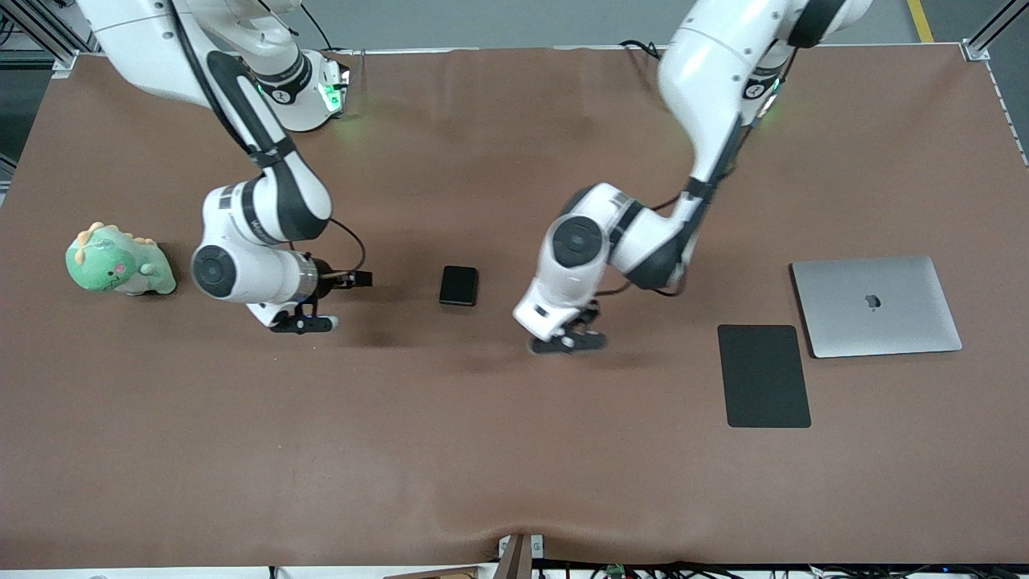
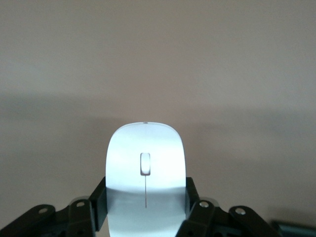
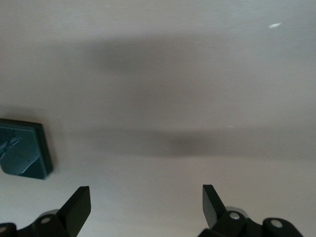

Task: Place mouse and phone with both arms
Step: 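Carry the mouse onto the mouse pad while the right gripper grasps the phone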

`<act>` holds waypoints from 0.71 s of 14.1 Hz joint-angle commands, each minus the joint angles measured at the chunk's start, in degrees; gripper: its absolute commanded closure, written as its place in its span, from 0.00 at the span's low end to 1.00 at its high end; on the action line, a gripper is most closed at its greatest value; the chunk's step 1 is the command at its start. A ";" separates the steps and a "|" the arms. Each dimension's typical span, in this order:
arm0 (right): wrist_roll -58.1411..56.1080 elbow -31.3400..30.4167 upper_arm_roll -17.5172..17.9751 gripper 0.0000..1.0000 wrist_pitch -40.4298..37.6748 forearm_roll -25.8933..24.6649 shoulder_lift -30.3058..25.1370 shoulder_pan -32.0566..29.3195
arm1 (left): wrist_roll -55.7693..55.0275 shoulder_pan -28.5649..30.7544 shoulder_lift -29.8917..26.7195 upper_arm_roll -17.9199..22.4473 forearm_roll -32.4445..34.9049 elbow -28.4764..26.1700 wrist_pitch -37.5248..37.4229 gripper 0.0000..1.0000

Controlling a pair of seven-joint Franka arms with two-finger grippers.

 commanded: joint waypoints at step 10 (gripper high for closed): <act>22.89 10.18 3.00 0.00 12.25 0.34 13.40 12.88 | 27.32 26.07 -2.77 -0.53 0.44 -7.78 -1.93 1.00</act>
